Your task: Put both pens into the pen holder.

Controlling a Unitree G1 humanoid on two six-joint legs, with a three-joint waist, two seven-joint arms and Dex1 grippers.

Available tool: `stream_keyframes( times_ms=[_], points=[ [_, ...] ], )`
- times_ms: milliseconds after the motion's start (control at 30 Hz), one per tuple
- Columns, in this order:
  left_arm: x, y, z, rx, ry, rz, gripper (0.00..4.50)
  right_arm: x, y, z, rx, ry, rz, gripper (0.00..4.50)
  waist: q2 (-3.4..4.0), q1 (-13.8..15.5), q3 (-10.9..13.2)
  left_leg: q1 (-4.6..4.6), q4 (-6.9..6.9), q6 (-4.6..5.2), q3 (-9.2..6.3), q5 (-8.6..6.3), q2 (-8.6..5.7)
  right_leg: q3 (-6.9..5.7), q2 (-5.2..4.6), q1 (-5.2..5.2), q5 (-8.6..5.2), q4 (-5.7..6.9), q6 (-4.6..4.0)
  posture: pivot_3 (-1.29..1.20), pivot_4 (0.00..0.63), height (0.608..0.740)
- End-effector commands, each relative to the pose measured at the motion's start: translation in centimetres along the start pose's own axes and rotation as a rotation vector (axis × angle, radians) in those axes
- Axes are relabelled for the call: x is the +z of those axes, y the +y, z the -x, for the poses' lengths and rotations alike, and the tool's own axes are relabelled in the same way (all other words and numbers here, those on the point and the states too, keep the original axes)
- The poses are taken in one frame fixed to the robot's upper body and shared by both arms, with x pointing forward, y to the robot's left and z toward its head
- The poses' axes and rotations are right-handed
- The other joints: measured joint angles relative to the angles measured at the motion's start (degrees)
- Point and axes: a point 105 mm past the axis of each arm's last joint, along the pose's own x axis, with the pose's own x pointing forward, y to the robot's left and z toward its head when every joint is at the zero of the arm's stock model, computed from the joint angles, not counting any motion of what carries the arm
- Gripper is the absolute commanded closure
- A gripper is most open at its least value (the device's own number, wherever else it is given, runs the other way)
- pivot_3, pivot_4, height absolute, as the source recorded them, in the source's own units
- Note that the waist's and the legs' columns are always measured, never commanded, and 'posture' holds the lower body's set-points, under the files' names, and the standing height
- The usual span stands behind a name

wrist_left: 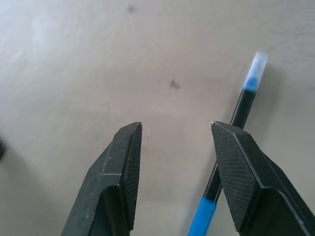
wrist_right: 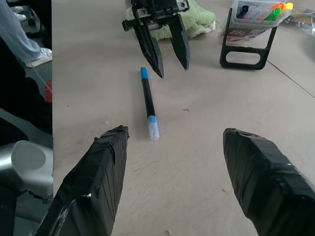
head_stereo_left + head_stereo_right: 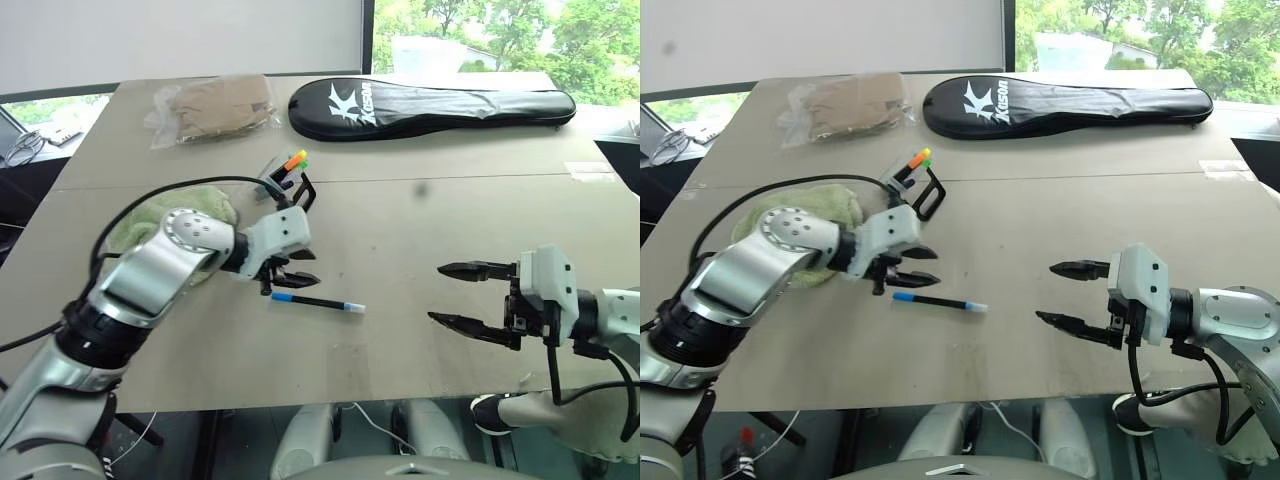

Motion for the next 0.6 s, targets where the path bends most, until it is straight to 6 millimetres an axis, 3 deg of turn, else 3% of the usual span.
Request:
stream_keyframes(
  times_ms=[33,167,433,600],
  points=[
    [1.2,-1.7,-1.2,-0.119,-0.027,-0.091,2.18,0.9,0.3,-0.4,0.007,-0.035,0.040,1.23,0.00,-0.24,0.00,0.00,0.00,0.00,0.03,0.00,0.01,0.01,0.01,-0.02,0.00,0.03,0.00,0.00,0.150,0.740],
    [1.2,-3.2,-2.1,-0.228,0.004,-0.157,2.18,0.9,0.2,-0.5,-0.007,-0.036,0.042,1.23,0.00,-0.11,0.00,0.02,0.00,-0.01,-0.02,0.00,0.04,0.04,0.04,-0.02,0.00,0.05,0.00,0.00,0.150,0.740],
    [-1.5,-2.3,-5.0,-0.204,0.181,-0.254,2.18,1.0,-0.2,-0.7,-0.067,-0.043,0.060,1.23,0.05,0.14,-0.06,0.02,0.02,0.00,0.01,0.00,0.02,-0.05,0.08,0.01,0.00,0.04,0.00,0.00,0.150,0.740],
    [-1.1,-2.4,-5.3,-0.215,0.150,-0.306,4.46,0.7,-0.2,-0.6,-0.089,-0.028,0.054,1.23,0.13,0.47,-0.15,0.29,0.09,0.01,-0.16,0.00,-0.03,-0.05,0.08,0.35,0.00,0.01,0.01,0.00,0.150,0.740]
  ],
)
